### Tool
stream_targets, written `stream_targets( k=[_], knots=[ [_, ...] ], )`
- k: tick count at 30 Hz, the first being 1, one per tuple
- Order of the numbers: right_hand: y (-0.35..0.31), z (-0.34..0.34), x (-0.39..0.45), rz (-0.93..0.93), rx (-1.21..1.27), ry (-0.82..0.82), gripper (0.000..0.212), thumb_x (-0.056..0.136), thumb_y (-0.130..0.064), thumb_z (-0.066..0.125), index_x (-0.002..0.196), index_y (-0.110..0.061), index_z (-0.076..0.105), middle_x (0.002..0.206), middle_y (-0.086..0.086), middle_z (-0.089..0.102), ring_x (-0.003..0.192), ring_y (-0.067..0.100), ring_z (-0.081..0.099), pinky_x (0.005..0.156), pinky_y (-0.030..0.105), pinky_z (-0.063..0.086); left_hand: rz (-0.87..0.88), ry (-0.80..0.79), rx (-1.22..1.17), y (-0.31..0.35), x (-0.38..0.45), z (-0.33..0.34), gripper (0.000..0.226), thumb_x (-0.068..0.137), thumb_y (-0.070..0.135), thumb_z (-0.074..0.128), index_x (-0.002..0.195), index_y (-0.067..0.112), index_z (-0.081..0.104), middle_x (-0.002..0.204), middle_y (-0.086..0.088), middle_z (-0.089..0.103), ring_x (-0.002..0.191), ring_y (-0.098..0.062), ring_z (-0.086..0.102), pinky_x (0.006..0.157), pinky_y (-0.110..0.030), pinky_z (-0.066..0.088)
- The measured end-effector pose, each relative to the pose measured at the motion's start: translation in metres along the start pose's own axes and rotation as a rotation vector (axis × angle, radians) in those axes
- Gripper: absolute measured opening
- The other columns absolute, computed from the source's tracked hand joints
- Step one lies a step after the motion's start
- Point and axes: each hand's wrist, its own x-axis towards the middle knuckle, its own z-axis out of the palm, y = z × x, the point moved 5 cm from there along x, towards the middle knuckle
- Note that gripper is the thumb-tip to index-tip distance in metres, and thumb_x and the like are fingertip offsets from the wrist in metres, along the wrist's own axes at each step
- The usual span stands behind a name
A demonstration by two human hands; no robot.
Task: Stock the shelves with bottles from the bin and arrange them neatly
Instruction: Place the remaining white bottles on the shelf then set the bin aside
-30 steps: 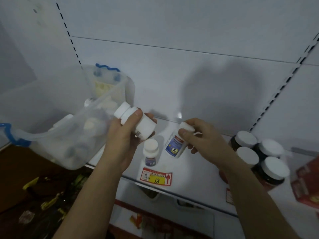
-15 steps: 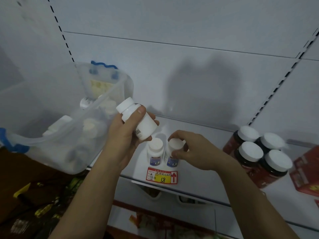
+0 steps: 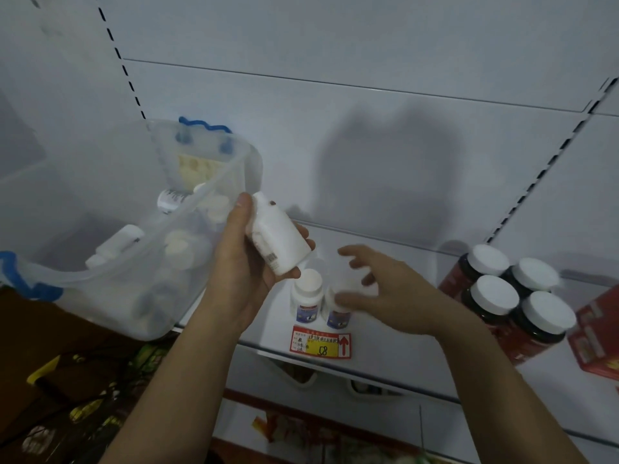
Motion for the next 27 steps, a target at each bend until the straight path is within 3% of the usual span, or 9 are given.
stream_targets(
  k=[2, 4, 6, 10, 13, 15, 18, 21, 27],
  knots=[
    [-0.027, -0.028, 0.000, -0.106, 0.030, 0.149, 0.052, 0.095, -0.049, 0.058, 0.143, -0.036, 0.044, 0.132, -0.011, 0.056, 0.101, 0.002, 0.059, 0.082, 0.021, 0.048, -0.029, -0.024, 0.007, 0.001, 0.002, 0.002, 0.064, 0.091, 0.067, 0.033, 0.106, 0.015, 0.068, 0.097, -0.023, 0.067, 0.089, -0.036, 0.068, 0.065, -0.039, 0.055],
    [-0.062, -0.056, 0.006, -0.225, 0.047, 0.225, 0.040, 0.097, -0.047, 0.055, 0.135, -0.034, 0.053, 0.120, -0.014, 0.061, 0.094, 0.000, 0.062, 0.076, 0.016, 0.046, -0.002, -0.036, 0.049, 0.001, 0.005, 0.003, 0.071, 0.098, 0.064, 0.023, 0.129, 0.010, 0.056, 0.109, -0.026, 0.064, 0.092, -0.037, 0.068, 0.078, -0.048, 0.057],
    [-0.096, -0.072, 0.018, -0.318, -0.020, 0.181, 0.037, 0.097, -0.050, 0.056, 0.131, -0.034, 0.057, 0.115, -0.016, 0.063, 0.090, 0.001, 0.063, 0.073, 0.014, 0.045, 0.015, -0.055, 0.098, 0.000, 0.008, 0.005, 0.069, 0.101, 0.060, 0.018, 0.140, 0.011, 0.046, 0.122, -0.024, 0.064, 0.099, -0.039, 0.066, 0.090, -0.052, 0.055],
    [-0.134, -0.080, 0.046, -0.379, -0.287, 0.049, 0.044, 0.088, -0.063, 0.061, 0.125, -0.039, 0.060, 0.108, -0.017, 0.063, 0.083, -0.008, 0.060, 0.073, 0.012, 0.042, 0.017, -0.039, 0.193, -0.001, 0.013, 0.005, 0.064, 0.104, 0.056, 0.014, 0.143, 0.018, 0.046, 0.134, -0.016, 0.063, 0.125, -0.035, 0.059, 0.108, -0.052, 0.046],
    [-0.144, -0.084, 0.056, -0.418, -0.407, 0.016, 0.036, 0.088, -0.061, 0.063, 0.114, -0.036, 0.068, 0.100, -0.016, 0.065, 0.079, -0.013, 0.057, 0.069, 0.010, 0.040, 0.027, -0.043, 0.227, 0.003, 0.014, 0.005, 0.060, 0.105, 0.054, 0.014, 0.144, 0.023, 0.047, 0.135, -0.007, 0.064, 0.125, -0.022, 0.061, 0.102, -0.042, 0.049],
    [-0.146, -0.089, 0.058, -0.440, -0.447, 0.017, 0.032, 0.093, -0.054, 0.061, 0.116, -0.033, 0.069, 0.102, -0.015, 0.066, 0.080, -0.008, 0.058, 0.072, 0.012, 0.041, 0.031, -0.074, 0.247, 0.004, 0.014, 0.001, 0.051, 0.103, 0.052, 0.030, 0.139, 0.024, 0.052, 0.130, -0.006, 0.066, 0.120, -0.020, 0.063, 0.097, -0.040, 0.051],
    [-0.143, -0.094, 0.062, -0.428, -0.462, -0.040, 0.027, 0.098, -0.039, 0.058, 0.123, -0.032, 0.065, 0.112, -0.014, 0.064, 0.091, 0.000, 0.060, 0.076, 0.016, 0.042, 0.114, -0.079, 0.500, 0.006, 0.012, -0.007, 0.041, 0.091, 0.024, 0.063, 0.131, 0.026, 0.055, 0.118, 0.004, 0.070, 0.113, -0.016, 0.067, 0.098, -0.041, 0.055],
    [-0.143, -0.095, 0.064, -0.409, -0.451, -0.119, 0.026, 0.100, -0.029, 0.059, 0.125, -0.036, 0.060, 0.118, -0.016, 0.061, 0.097, 0.005, 0.063, 0.078, 0.018, 0.044, 0.258, -0.042, 0.647, 0.009, 0.009, -0.009, 0.054, 0.085, 0.001, 0.073, 0.131, 0.023, 0.052, 0.119, 0.004, 0.067, 0.111, -0.015, 0.068, 0.095, -0.041, 0.057],
    [-0.146, -0.095, 0.065, -0.425, -0.431, -0.151, 0.021, 0.096, -0.032, 0.066, 0.114, -0.039, 0.059, 0.112, -0.015, 0.061, 0.094, 0.005, 0.063, 0.076, 0.017, 0.047, 0.353, 0.023, 0.645, 0.005, 0.014, -0.015, 0.059, 0.079, 0.007, 0.081, 0.129, 0.023, 0.052, 0.121, 0.005, 0.066, 0.111, -0.013, 0.067, 0.092, -0.039, 0.059]
  ],
)
